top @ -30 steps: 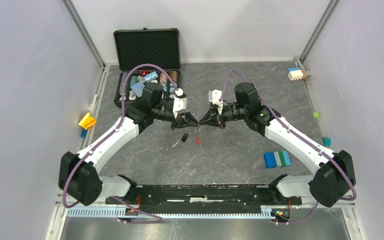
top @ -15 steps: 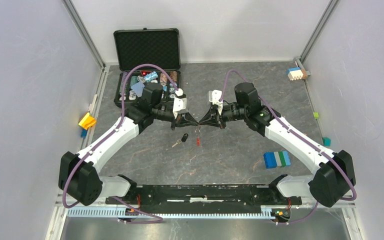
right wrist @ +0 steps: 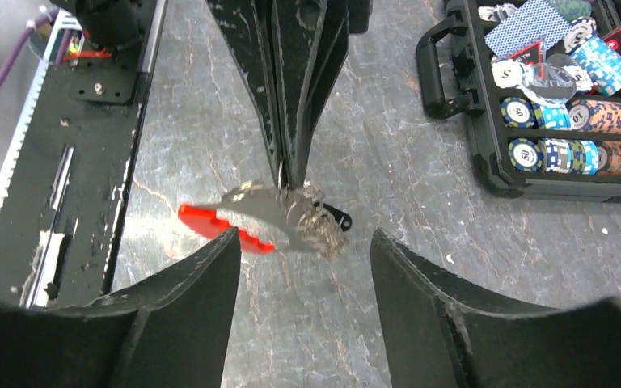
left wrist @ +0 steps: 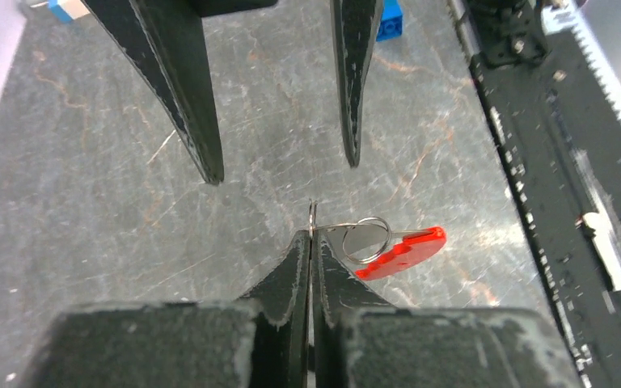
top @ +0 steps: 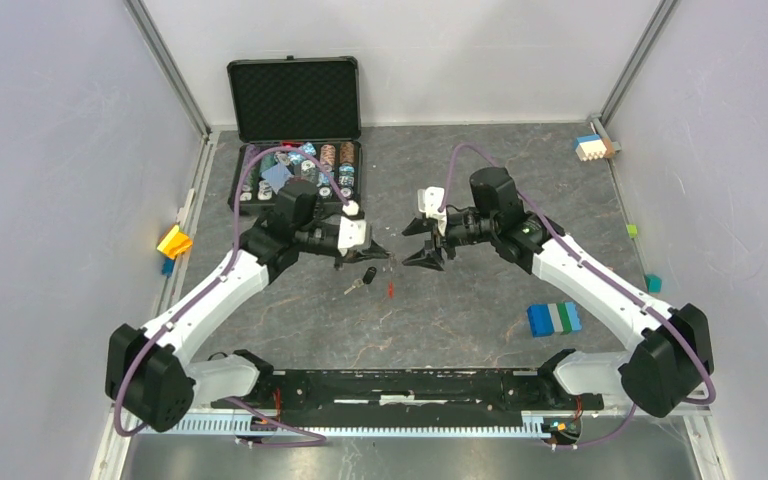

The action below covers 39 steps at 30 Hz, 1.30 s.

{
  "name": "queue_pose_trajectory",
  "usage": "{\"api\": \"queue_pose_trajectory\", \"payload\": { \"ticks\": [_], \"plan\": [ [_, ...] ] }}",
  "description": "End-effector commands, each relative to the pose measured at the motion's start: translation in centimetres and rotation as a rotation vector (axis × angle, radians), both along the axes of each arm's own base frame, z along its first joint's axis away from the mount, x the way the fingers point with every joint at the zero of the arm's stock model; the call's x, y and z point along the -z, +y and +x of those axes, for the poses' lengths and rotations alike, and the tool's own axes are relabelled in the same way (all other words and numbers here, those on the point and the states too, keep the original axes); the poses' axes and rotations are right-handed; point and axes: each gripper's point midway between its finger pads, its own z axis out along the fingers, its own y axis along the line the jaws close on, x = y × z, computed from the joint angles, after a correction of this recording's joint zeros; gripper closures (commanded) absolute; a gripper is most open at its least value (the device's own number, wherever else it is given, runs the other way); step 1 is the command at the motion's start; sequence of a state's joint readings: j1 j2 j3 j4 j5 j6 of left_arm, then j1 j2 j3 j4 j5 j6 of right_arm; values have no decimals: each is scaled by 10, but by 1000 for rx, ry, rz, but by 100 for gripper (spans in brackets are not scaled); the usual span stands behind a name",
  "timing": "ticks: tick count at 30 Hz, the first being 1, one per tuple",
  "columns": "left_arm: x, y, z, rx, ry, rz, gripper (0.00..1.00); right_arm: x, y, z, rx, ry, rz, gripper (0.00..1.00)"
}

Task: Put the keys on the keyring

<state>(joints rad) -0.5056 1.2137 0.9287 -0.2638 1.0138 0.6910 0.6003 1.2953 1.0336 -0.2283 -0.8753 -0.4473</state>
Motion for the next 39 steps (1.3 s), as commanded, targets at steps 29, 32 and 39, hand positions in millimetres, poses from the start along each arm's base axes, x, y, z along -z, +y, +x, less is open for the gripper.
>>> {"api": "queue_pose_trajectory", "payload": {
  "ticks": [29, 32, 39],
  "plan": [
    [-50, 125, 32, -531, -154, 273, 98, 85, 16, 64, 167, -24, -171, 38],
    [-59, 147, 44, -668, -126, 276, 98, 106, 31, 49, 77, -40, -197, 39],
    [-62, 162, 62, -828, -28, 179, 98, 148, 64, 26, -107, -128, -274, 44]
  ]
}}
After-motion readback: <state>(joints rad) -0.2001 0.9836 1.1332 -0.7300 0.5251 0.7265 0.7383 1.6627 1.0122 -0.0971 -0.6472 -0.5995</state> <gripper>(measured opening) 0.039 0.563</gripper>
